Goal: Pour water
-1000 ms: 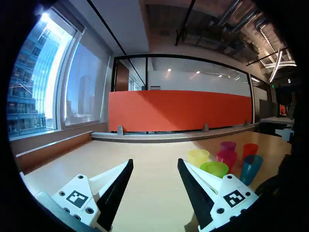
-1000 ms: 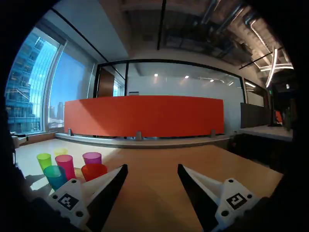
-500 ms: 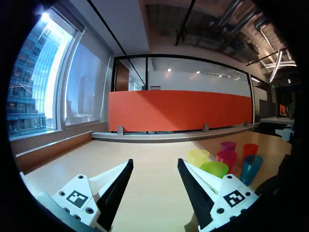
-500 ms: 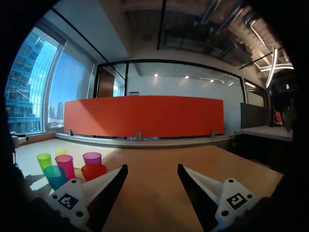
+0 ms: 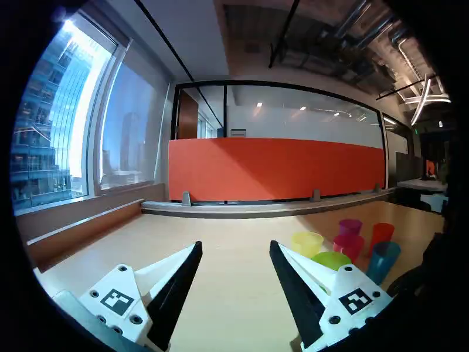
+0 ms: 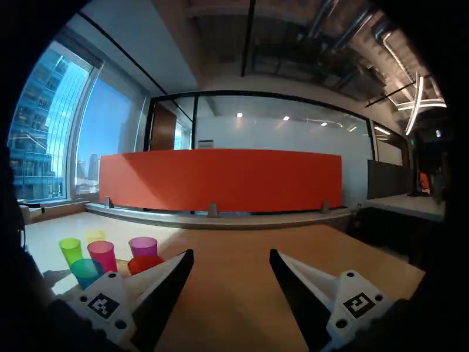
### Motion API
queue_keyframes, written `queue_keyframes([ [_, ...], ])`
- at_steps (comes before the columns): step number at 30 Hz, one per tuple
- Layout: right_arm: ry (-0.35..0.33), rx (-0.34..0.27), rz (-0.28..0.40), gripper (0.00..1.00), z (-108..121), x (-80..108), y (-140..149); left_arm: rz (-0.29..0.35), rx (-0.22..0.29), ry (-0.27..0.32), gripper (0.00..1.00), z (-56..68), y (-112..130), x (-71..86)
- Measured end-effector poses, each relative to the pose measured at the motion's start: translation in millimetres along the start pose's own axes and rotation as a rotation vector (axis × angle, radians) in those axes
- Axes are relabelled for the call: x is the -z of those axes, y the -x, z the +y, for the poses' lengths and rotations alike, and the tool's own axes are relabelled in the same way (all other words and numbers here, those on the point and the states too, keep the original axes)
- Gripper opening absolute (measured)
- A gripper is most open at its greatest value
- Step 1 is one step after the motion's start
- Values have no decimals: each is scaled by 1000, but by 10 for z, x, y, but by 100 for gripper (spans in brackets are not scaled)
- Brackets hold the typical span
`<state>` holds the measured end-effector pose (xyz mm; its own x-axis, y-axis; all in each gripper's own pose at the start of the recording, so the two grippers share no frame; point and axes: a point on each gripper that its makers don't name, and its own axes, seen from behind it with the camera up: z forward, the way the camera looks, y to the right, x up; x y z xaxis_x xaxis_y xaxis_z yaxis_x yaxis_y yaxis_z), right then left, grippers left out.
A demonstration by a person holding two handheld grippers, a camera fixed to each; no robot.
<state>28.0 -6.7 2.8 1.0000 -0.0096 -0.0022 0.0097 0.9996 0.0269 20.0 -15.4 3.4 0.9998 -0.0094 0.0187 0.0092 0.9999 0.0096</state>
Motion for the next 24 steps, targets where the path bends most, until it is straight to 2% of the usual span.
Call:
queue_keyframes([
  [11, -45, -2, -32, 100, -64, -55, -566, -5, 25, 48, 85, -16, -593, -94],
  [24, -84, 21, -31, 100, -124, -146, -1276, 16, -6, 110, 84, -55, -1377, -160],
])
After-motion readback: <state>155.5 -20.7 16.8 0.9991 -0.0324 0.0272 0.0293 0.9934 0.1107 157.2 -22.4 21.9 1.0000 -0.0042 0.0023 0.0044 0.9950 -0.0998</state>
